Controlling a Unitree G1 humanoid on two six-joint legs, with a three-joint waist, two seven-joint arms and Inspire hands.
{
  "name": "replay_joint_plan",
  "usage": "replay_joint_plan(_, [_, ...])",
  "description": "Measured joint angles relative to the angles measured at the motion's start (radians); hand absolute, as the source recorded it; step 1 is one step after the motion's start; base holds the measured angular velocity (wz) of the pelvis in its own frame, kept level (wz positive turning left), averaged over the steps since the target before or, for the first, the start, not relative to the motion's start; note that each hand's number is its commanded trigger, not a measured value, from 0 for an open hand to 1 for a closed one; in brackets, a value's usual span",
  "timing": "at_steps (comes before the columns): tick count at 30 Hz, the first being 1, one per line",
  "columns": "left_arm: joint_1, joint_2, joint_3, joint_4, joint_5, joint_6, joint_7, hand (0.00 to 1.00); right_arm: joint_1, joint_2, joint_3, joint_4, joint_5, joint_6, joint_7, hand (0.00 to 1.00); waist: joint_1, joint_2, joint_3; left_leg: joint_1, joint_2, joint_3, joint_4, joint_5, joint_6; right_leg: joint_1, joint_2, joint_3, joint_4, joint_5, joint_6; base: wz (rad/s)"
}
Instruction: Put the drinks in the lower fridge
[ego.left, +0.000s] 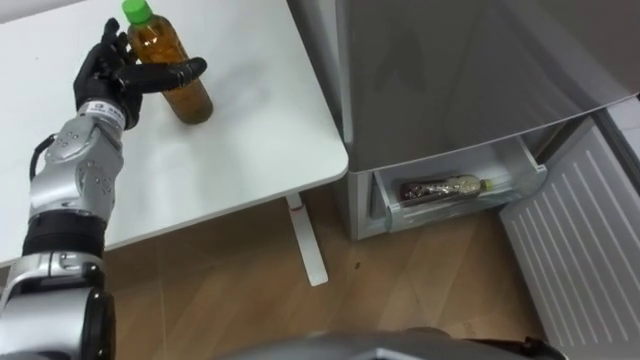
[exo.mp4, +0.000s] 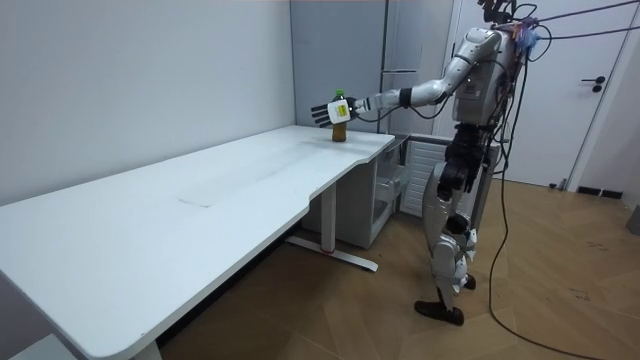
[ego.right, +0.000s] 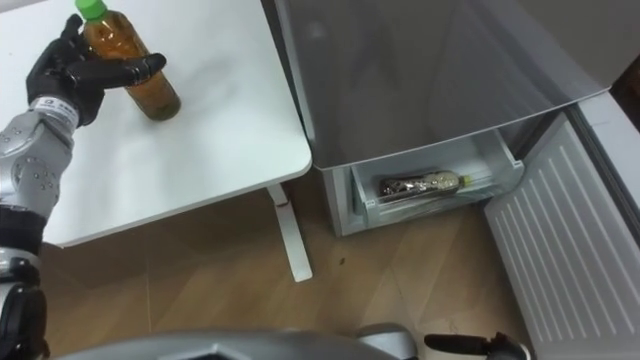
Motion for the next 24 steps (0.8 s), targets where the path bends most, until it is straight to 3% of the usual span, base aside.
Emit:
replay_joint_plan(6, [-0.022, 0.003, -0.012, 0.031, 0.000, 0.000, -0.012, 0.00, -0.001, -0.001, 0.000, -0.001, 0.011, 0.008, 0.001, 0.00, -0.004, 0.007, -0.0046, 0.004, 0.000, 0.003, -0.001, 0.000, 0.000, 0.002, 0.000, 0.001, 0.002, 0.000, 0.000, 0.00])
replay_joint_plan(7, [-0.022, 0.003, -0.012, 0.031, 0.000, 0.000, -0.011, 0.64, -0.002, -0.002, 0.000, -0.001, 0.012, 0.008, 0.001, 0.00, -0.004, 0.007, -0.0045, 0.004, 0.000, 0.003, -0.001, 0.000, 0.000, 0.002, 0.000, 0.001, 0.002, 0.000, 0.000, 0.00])
replay_joint_plan(8, [-0.022, 0.003, -0.014, 0.031, 0.000, 0.000, -0.010, 0.95, -0.002, -0.002, 0.000, -0.001, 0.012, 0.008, 0.001, 0.00, -0.005, 0.006, -0.0040, 0.004, 0.000, 0.003, -0.001, 0.000, 0.000, 0.002, 0.000, 0.001, 0.002, 0.000, 0.000, 0.00])
replay_joint_plan(9, [-0.022, 0.003, -0.014, 0.031, 0.000, 0.000, -0.009, 1.00, -0.002, -0.002, 0.000, -0.001, 0.013, 0.008, 0.001, 0.00, -0.005, 0.005, -0.0035, 0.004, 0.000, 0.003, -0.001, 0.000, 0.000, 0.002, 0.000, 0.001, 0.002, 0.000, 0.000, 0.00])
replay_joint_plan(16, [-0.022, 0.003, -0.014, 0.031, -0.001, 0.000, 0.005, 1.00, -0.017, -0.001, 0.002, -0.001, 0.034, 0.011, 0.003, 0.00, -0.007, -0.003, 0.0024, 0.003, 0.000, 0.003, -0.001, 0.000, 0.000, 0.001, 0.000, 0.001, 0.006, 0.000, 0.000, 0.00])
replay_joint_plan(24, [-0.022, 0.003, -0.016, 0.031, -0.004, 0.014, 0.032, 1.00, -0.019, 0.001, 0.008, -0.017, 0.033, 0.014, 0.003, 0.00, -0.010, -0.004, 0.0022, 0.002, 0.000, 0.003, -0.001, 0.000, 0.000, 0.004, 0.000, 0.001, 0.005, 0.000, 0.000, 0.00])
